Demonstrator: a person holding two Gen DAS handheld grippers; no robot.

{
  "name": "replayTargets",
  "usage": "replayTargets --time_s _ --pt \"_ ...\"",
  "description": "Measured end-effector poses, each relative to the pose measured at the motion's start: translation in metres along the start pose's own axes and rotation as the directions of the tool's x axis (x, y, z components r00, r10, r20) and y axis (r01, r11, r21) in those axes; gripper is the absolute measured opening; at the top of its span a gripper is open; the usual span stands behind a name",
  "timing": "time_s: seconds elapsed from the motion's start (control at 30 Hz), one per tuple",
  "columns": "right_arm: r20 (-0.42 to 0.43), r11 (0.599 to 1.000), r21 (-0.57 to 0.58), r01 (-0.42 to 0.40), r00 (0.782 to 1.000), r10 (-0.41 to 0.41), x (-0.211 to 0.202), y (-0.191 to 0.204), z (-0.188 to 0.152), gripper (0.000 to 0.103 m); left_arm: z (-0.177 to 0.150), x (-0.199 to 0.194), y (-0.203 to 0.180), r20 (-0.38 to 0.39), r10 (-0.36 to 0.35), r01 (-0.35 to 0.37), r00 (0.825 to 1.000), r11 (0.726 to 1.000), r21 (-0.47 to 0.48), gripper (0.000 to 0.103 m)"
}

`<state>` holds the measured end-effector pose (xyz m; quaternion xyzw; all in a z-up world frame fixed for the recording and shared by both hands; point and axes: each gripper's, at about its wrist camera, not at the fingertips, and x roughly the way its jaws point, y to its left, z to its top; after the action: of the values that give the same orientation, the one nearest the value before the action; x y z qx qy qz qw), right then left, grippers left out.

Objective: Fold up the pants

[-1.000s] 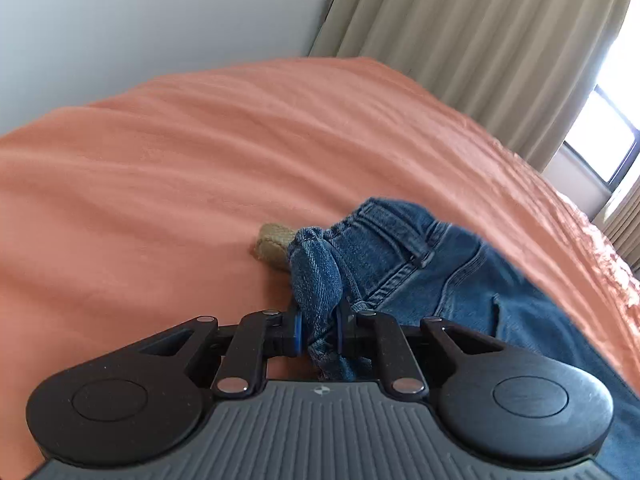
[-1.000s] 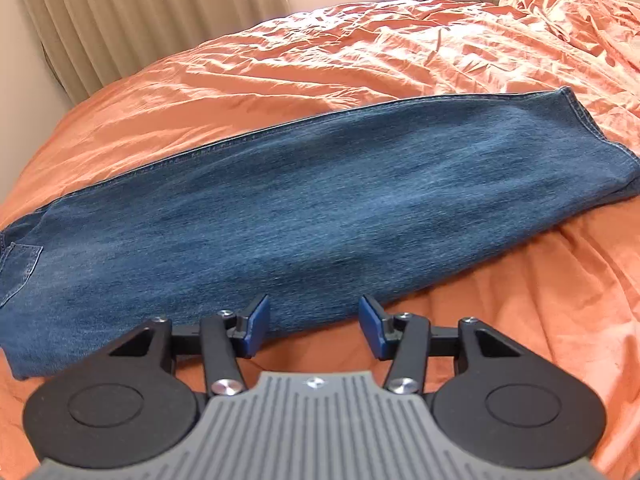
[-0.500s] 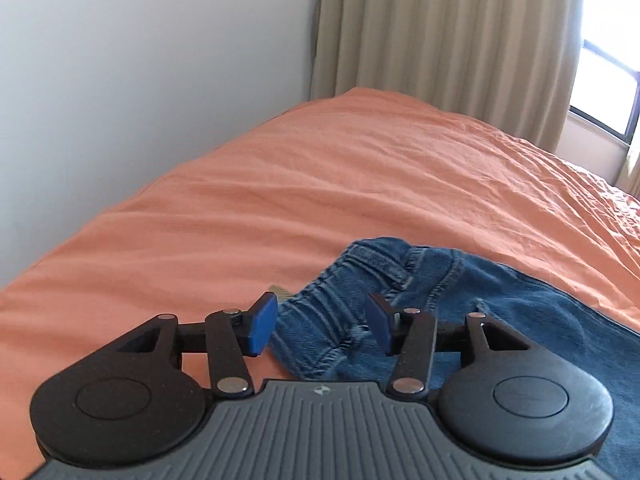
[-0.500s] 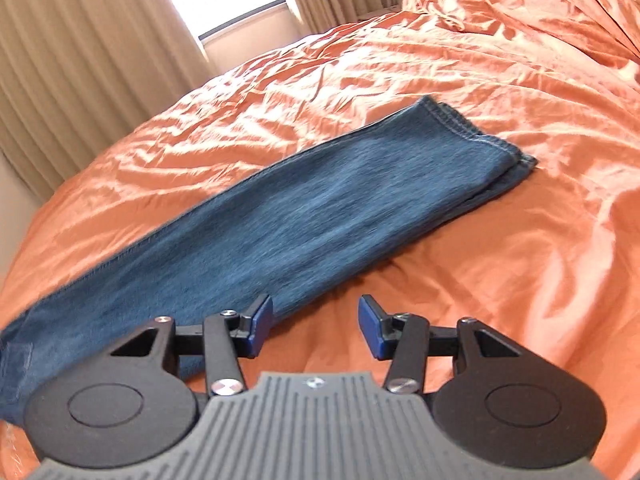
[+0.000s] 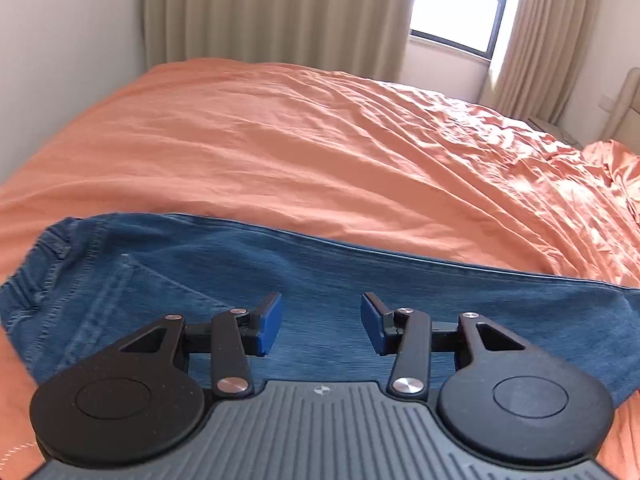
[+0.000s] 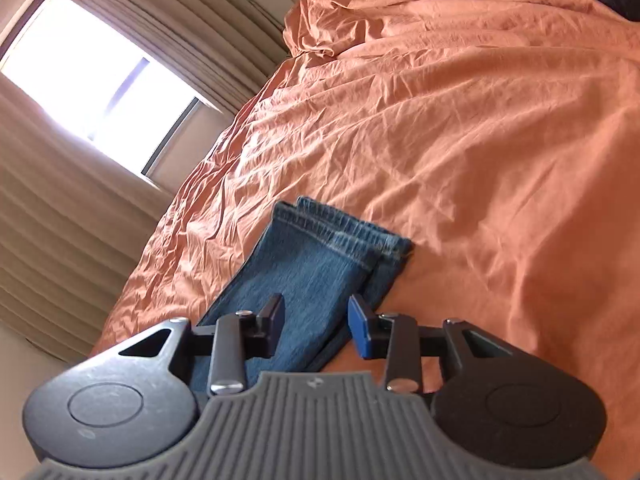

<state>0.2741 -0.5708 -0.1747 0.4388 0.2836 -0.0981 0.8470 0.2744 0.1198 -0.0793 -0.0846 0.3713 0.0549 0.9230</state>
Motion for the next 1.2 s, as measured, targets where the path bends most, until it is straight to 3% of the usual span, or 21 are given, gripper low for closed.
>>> replayTargets --time_s 0.13,0.2,0.23,0.37,0.43,0.53,0.6,0.8,0.9,0.97,1.07,1.2 --pt "-0.007 0.995 0.092 -0.034 0.999 0.035 0.026 -0.022 0.009 0.031 0.005 0.020 -0.059 -0.036 -0.088 0.090 0.996 0.993 0.079 0.053" --pt "-0.022 0.992 0.115 -0.044 0.999 0.047 0.040 -0.030 0.009 0.019 0.009 0.026 -0.087 -0.048 -0.109 0.115 0.993 0.984 0.139 0.053" --pt "-0.021 0.991 0.120 -0.058 0.998 0.061 0.044 -0.033 0.008 0.001 0.011 0.029 -0.101 -0.054 -0.120 0.128 0.991 0.978 0.166 0.053" --pt "0.069 0.990 0.064 -0.127 0.990 0.123 0.029 -0.025 0.014 0.000 0.016 0.043 -0.146 -0.083 -0.163 0.179 0.983 0.953 0.243 0.049" --pt "0.073 0.997 -0.005 -0.083 0.994 0.083 0.026 -0.013 0.020 0.000 0.015 0.052 -0.168 -0.100 -0.184 0.205 0.978 0.935 0.290 0.044" --pt "0.000 1.000 0.015 0.022 1.000 -0.022 0.044 -0.027 0.016 0.000 0.014 0.071 -0.208 -0.148 -0.247 0.285 0.958 0.887 0.363 0.044" --pt "-0.033 0.998 0.034 0.046 0.998 -0.045 0.051 -0.037 0.012 0.000 0.014 0.084 -0.239 -0.191 -0.309 0.361 0.932 0.843 0.400 0.044" --pt "-0.033 0.999 0.024 0.031 0.999 -0.030 0.042 -0.037 0.012 0.000 0.021 0.125 -0.350 -0.310 -0.467 0.560 0.828 0.661 0.499 0.044" --pt "-0.044 0.999 0.033 0.023 0.999 -0.021 0.048 -0.042 0.009 0.003 0.024 0.146 -0.405 -0.389 -0.525 0.652 0.757 0.560 0.512 0.052" --pt "-0.045 0.998 0.056 0.008 0.999 -0.005 0.051 -0.046 0.010 0.005 0.022 0.159 -0.435 -0.437 -0.539 0.692 0.720 0.510 0.511 0.058" --pt "-0.034 0.995 0.098 -0.014 0.999 0.018 0.056 -0.053 0.011 0.007 0.014 0.180 -0.473 -0.490 -0.523 0.715 0.698 0.460 0.527 0.067" --pt "-0.021 0.990 0.131 -0.042 0.999 0.046 0.058 -0.054 0.008 0.015 -0.001 0.205 -0.510 -0.551 -0.488 0.736 0.677 0.437 0.518 0.068"
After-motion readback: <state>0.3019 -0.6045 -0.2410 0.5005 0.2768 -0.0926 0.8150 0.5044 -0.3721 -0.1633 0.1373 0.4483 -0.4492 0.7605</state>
